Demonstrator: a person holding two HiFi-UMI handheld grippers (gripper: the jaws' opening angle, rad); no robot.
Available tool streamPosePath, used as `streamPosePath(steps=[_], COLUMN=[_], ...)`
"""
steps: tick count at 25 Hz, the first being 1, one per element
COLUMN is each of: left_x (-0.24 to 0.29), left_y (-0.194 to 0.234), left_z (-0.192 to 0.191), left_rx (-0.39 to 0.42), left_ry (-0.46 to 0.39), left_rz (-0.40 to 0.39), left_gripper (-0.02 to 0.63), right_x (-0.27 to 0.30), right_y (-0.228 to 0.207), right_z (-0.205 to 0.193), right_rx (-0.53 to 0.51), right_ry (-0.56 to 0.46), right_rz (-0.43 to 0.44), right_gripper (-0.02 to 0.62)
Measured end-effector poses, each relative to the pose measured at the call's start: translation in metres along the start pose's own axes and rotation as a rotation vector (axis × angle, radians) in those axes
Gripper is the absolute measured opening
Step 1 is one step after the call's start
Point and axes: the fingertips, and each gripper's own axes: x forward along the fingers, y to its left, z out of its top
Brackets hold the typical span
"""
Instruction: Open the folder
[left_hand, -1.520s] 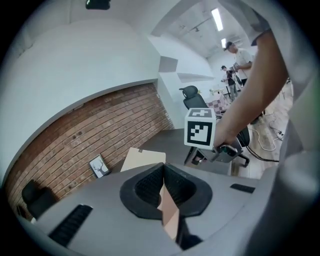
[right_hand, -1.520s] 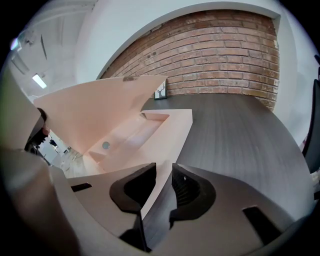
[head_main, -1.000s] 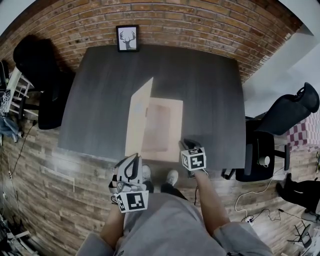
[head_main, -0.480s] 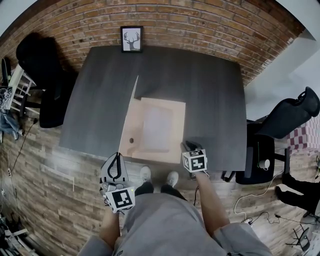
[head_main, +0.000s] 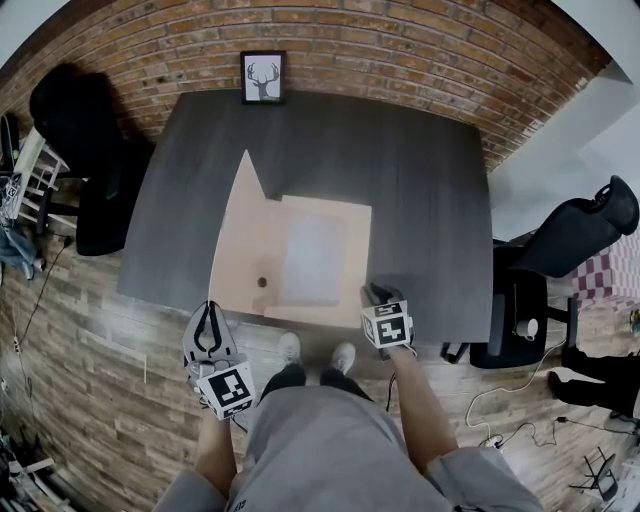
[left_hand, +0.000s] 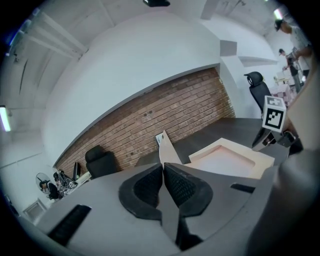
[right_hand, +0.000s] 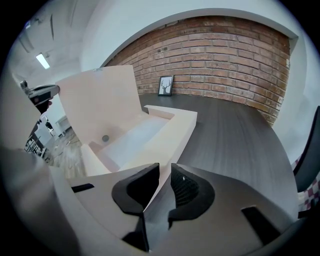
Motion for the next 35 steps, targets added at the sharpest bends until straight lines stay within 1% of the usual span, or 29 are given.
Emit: streamPosePath(steps=[4, 9, 13, 18, 25, 28, 35], left_x=[0.007, 0.014, 0.021, 0.033, 0.042, 0.046, 0.057], left_y=[0.015, 0.030, 0.041, 0.059, 0.074, 0.080, 0.088], left_z=[-0.014, -0.031, -0.048, -0.069, -0.093, -0.103, -0.127], left_rx=[0.001, 0.035, 0.034, -0.009, -0.034, -0.019, 0.035], left_ry=[0.033, 0.073, 0.104, 0.146, 0.206, 0.233, 0.309], left_rz=[0.044, 0.099, 0.140, 0.179, 0.207, 0.227, 0.284], left_gripper=[0.008, 0.018, 0.025, 0.031, 0.044, 0.058, 0.064], right_x=[0.000, 0.000, 0.000, 0.000, 0.000, 0.000, 0.000], right_y=[0.001, 0.001, 0.000, 0.001, 0.002, 0.003, 0.004], right_z=[0.001, 0.000, 0.000, 0.000, 0.000, 0.000, 0.001], right_rx=[-0.007, -0.009, -0.013, -0.015, -0.026, -0.026, -0.028], right_ry=[0.002, 0.004, 0.004, 0.009, 0.012, 0.014, 0.018], right_rz=[-0.006, -0.011, -0.011, -0.015, -0.023, -0.026, -0.032], right_gripper=[0.049, 0.048, 0.043, 0.043, 0.041, 0.041, 0.041])
